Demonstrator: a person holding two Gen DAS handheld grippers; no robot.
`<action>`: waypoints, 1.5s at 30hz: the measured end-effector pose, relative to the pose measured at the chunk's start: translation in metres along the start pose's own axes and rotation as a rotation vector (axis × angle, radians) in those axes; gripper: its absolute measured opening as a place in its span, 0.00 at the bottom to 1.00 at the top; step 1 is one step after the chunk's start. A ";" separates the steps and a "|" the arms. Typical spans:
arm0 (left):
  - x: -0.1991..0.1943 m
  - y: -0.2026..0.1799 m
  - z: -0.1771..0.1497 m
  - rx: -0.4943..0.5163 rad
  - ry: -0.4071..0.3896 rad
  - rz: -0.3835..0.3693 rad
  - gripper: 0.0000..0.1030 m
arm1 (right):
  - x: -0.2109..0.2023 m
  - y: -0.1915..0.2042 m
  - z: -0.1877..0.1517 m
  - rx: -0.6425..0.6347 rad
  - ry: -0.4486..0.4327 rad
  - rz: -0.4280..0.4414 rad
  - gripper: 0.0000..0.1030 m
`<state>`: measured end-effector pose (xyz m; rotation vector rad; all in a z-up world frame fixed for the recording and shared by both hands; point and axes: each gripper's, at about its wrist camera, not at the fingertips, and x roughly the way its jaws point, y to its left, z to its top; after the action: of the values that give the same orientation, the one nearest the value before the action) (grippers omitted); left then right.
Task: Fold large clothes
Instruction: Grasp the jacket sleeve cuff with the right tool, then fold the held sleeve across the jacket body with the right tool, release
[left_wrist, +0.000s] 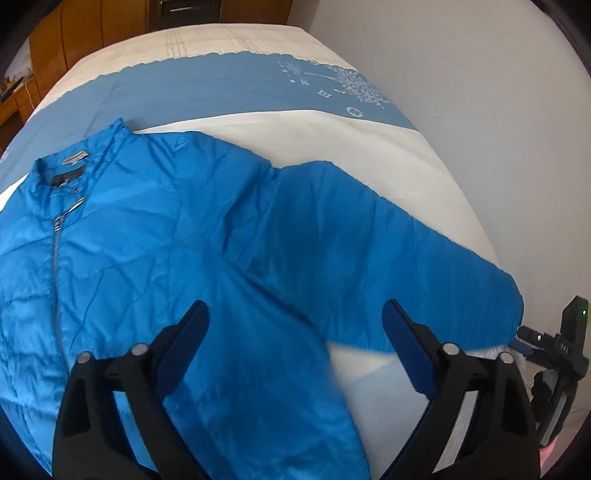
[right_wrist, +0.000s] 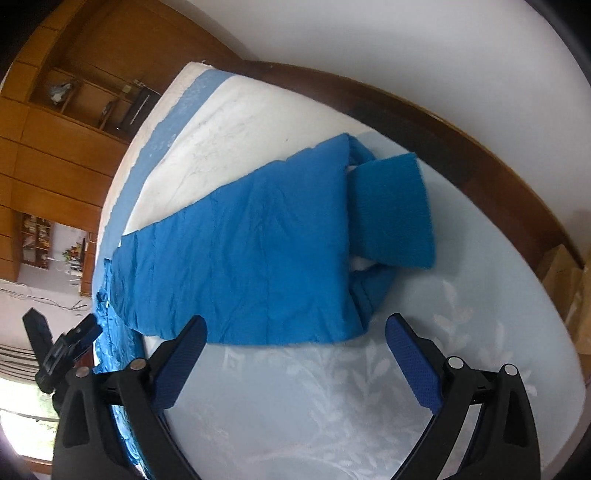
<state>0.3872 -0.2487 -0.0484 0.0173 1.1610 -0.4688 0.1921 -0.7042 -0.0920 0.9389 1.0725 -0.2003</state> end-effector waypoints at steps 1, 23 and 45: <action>0.006 0.000 0.004 -0.001 0.009 -0.003 0.75 | 0.002 0.000 0.002 0.006 0.001 -0.001 0.95; 0.036 0.039 0.002 -0.083 0.032 -0.076 0.42 | 0.011 0.076 0.033 -0.103 -0.150 0.150 0.11; -0.051 0.118 -0.031 -0.136 -0.056 0.016 0.42 | 0.004 0.199 0.011 -0.414 -0.179 0.200 0.03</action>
<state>0.3870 -0.1166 -0.0429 -0.1038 1.1345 -0.3728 0.3125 -0.5890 0.0171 0.6346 0.8074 0.1007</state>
